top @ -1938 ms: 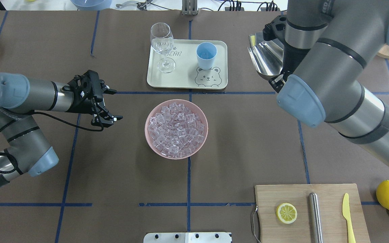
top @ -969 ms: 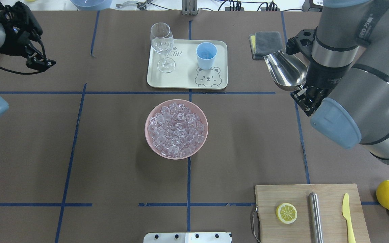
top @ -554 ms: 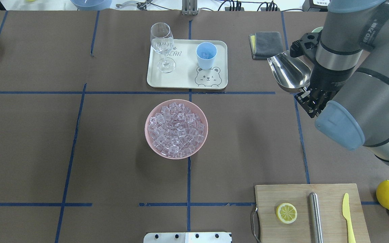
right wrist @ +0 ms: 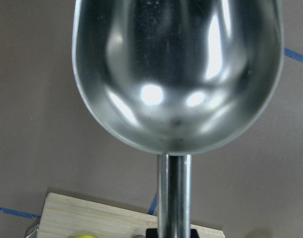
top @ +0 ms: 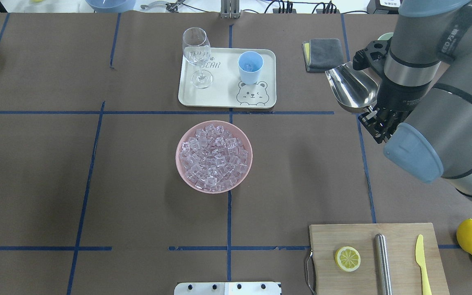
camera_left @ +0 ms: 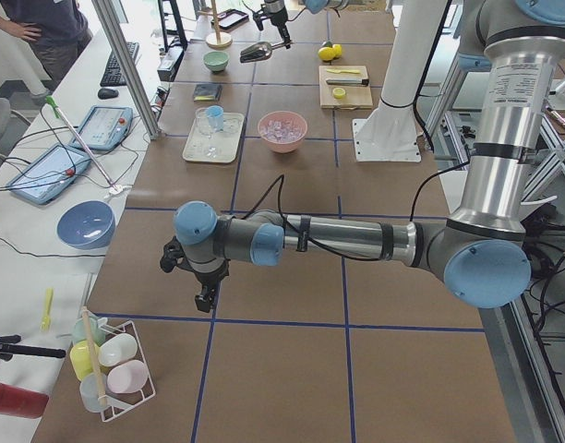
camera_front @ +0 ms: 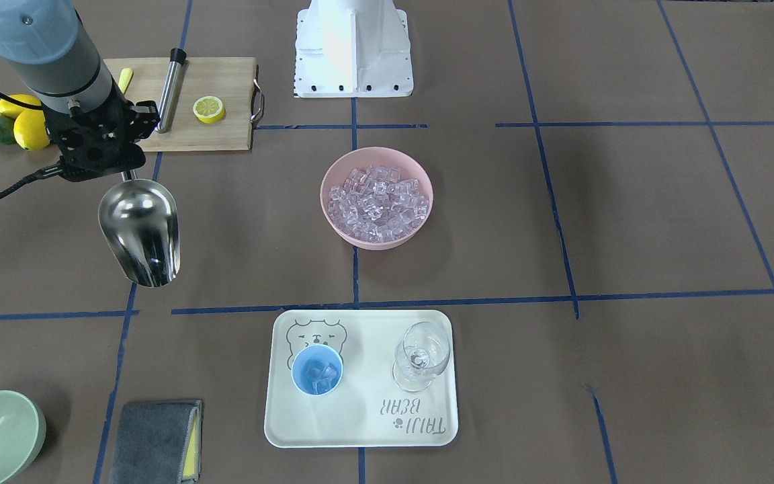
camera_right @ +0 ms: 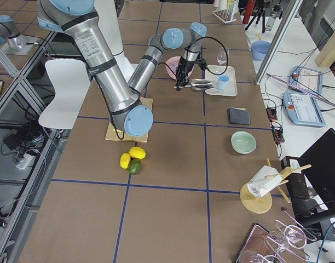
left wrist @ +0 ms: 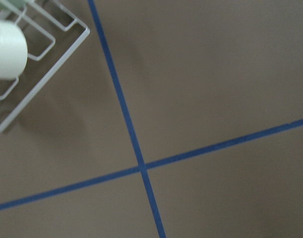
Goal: Put ice in cup with scoop
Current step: 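Carry the metal scoop with the right gripper toward the table edge nearer the robot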
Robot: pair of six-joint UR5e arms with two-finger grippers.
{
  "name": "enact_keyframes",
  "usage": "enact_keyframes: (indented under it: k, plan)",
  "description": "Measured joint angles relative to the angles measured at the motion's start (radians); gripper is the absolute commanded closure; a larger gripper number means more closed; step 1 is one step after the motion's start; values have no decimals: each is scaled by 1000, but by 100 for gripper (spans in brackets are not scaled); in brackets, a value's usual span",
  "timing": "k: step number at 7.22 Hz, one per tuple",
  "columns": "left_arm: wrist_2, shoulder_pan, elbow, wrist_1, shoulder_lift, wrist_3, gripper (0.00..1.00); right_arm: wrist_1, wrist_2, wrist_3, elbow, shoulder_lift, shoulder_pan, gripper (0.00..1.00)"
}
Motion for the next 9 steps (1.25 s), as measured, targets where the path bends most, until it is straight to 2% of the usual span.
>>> enact_keyframes:
  k: [1,4,6,9]
  plan:
    - [-16,-26,-7,11,33,1,0,55,18,15,0,-36,1,100]
    - [-20,-43,-108,42,150,2,0,341,34,167,2,-202,3,100]
    - [-20,-44,-131,101,145,2,0,517,33,240,5,-321,0,100]
    - [-23,-43,-138,110,136,0,0,745,37,434,-8,-447,-50,100]
